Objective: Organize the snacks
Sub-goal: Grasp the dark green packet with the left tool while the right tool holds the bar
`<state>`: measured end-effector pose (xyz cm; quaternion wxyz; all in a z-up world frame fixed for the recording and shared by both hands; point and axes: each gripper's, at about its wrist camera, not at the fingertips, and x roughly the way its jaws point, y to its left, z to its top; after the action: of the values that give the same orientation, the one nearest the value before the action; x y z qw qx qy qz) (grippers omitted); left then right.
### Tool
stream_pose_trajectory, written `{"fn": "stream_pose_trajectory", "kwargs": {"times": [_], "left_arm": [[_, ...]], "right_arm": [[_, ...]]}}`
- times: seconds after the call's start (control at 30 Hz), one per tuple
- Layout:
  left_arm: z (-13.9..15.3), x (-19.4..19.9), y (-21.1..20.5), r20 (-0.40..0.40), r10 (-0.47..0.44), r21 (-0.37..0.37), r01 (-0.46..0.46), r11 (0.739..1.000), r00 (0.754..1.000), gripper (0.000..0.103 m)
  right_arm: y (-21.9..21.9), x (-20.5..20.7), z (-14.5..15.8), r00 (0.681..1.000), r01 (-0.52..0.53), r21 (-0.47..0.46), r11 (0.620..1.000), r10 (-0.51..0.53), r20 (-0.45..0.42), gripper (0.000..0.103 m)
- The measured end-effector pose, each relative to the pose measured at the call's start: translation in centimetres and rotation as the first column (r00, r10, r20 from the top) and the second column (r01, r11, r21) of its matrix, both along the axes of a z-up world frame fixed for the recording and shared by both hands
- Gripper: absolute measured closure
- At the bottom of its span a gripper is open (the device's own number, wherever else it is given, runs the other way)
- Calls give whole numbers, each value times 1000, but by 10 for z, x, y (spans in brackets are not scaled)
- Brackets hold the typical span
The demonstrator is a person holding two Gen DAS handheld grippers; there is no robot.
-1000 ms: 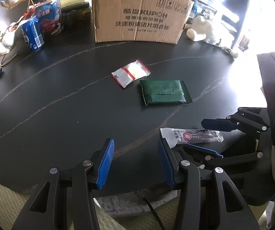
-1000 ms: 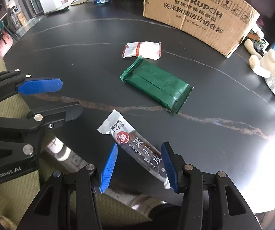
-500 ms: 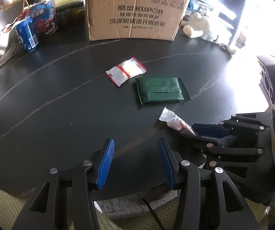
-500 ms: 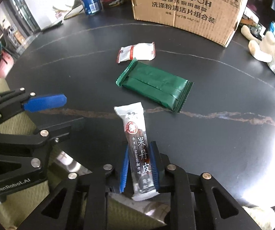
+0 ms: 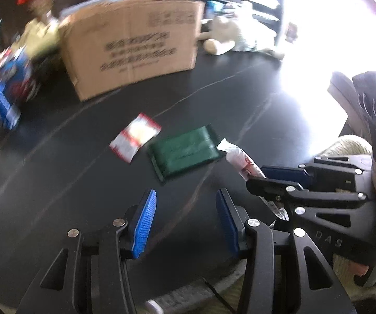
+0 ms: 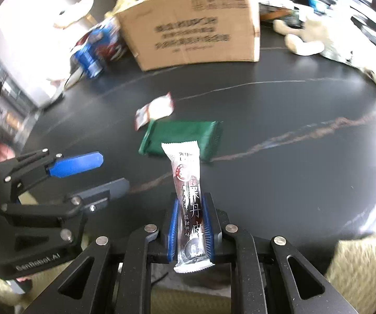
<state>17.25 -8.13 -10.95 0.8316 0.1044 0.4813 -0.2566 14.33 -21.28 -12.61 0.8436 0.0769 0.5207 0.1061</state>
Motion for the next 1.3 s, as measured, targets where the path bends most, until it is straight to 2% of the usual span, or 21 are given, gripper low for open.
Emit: {"fn": "stream_pose_trajectory", "kwargs": {"times": [0.17, 0.27, 0.37, 0.47, 0.57, 0.63, 0.67, 0.8, 0.93, 1.3], "left_arm": [[5, 15, -18, 46, -161, 52, 159, 986, 986, 56], [4, 25, -32, 47, -308, 77, 304, 950, 950, 56], [-2, 33, -43, 37, -410, 114, 404, 908, 911, 56], [-10, 40, -54, 15, -471, 152, 464, 873, 882, 56], [-17, 49, -61, -7, -519, 158, 513, 844, 855, 53], [-21, 53, -64, -10, -540, 172, 533, 828, 842, 46], [-23, 55, -67, -12, -559, 177, 552, 815, 829, 46], [-30, 61, -72, -29, -596, 180, 591, 786, 802, 43], [-36, 64, -76, -41, -613, 195, 608, 769, 789, 43], [-47, 65, -81, -75, -591, 198, 593, 780, 803, 43]], "right_arm": [[-9, 6, 4, 995, 102, 21, 995, -103, 18, 84], [-9, 6, 0, 987, 160, -11, 987, -159, 34, 84], [-10, 9, -4, 982, 188, 10, 982, -188, 16, 84], [-13, 12, -5, 976, 218, -3, 976, -218, 19, 84], [-18, 16, -8, 968, 249, 1, 968, -249, 8, 84], [-20, 18, -13, 966, 259, 10, 966, -259, -11, 84], [-19, 19, -16, 966, 260, 9, 966, -259, -18, 84], [-16, 20, -21, 966, 259, -2, 966, -259, -24, 84], [-18, 23, -22, 965, 263, -5, 965, -263, -21, 84], [-22, 27, -26, 964, 264, 18, 964, -263, -29, 84]]}}
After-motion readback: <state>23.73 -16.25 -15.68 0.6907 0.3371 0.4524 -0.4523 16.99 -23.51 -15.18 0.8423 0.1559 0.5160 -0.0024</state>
